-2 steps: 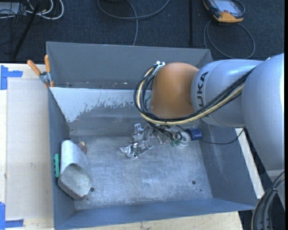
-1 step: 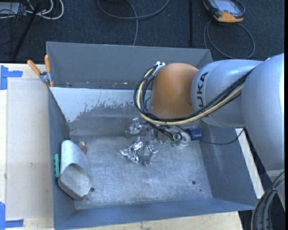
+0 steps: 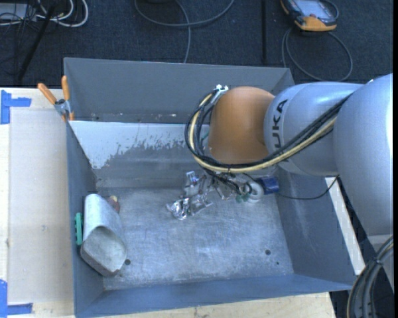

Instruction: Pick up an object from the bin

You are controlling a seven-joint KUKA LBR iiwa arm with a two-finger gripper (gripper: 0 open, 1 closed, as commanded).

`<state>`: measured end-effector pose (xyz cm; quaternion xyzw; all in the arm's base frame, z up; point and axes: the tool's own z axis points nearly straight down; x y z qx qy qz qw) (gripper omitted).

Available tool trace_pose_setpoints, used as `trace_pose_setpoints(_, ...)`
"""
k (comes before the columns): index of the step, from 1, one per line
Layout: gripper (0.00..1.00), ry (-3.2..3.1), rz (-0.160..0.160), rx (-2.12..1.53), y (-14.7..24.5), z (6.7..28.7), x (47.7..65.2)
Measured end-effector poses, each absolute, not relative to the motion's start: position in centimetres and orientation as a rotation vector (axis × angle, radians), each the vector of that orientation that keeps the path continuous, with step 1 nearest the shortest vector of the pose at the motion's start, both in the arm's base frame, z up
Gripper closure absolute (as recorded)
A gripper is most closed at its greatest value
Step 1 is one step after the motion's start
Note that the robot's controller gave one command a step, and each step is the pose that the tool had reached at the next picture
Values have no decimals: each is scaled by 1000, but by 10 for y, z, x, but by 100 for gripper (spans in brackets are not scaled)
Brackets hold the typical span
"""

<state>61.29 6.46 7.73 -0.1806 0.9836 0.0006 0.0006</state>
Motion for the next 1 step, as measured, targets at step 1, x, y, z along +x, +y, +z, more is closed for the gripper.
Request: trace_pose_setpoints(1, 100, 3074, -1, -601, 77, 213, 595)
